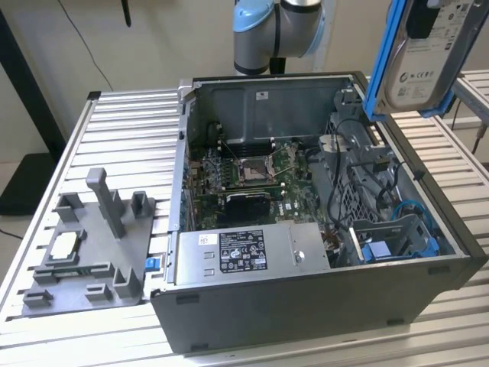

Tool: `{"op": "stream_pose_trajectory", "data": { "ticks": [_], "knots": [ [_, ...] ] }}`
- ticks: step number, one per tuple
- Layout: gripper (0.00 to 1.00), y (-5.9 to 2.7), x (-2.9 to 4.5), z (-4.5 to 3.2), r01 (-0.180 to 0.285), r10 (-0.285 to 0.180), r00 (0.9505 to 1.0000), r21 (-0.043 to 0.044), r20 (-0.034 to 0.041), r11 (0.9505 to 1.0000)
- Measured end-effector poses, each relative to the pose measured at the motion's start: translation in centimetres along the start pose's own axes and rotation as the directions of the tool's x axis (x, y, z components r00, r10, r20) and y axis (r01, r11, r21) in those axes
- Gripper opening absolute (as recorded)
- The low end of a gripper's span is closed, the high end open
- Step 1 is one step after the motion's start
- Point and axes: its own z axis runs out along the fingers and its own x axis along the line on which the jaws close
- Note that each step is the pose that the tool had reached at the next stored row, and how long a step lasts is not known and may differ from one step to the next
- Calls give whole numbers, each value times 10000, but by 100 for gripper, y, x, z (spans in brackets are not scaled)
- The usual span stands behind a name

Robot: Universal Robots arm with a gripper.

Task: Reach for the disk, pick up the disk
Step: 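Pick up the disk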

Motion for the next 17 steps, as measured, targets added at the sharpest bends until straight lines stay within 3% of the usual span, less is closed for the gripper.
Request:
{"op": "stream_pose_trajectory", "data": {
  "ticks": [17],
  "knots": [
    [0, 1, 434, 54, 0, 0, 10000, 0, 0, 10000]
  ]
}}
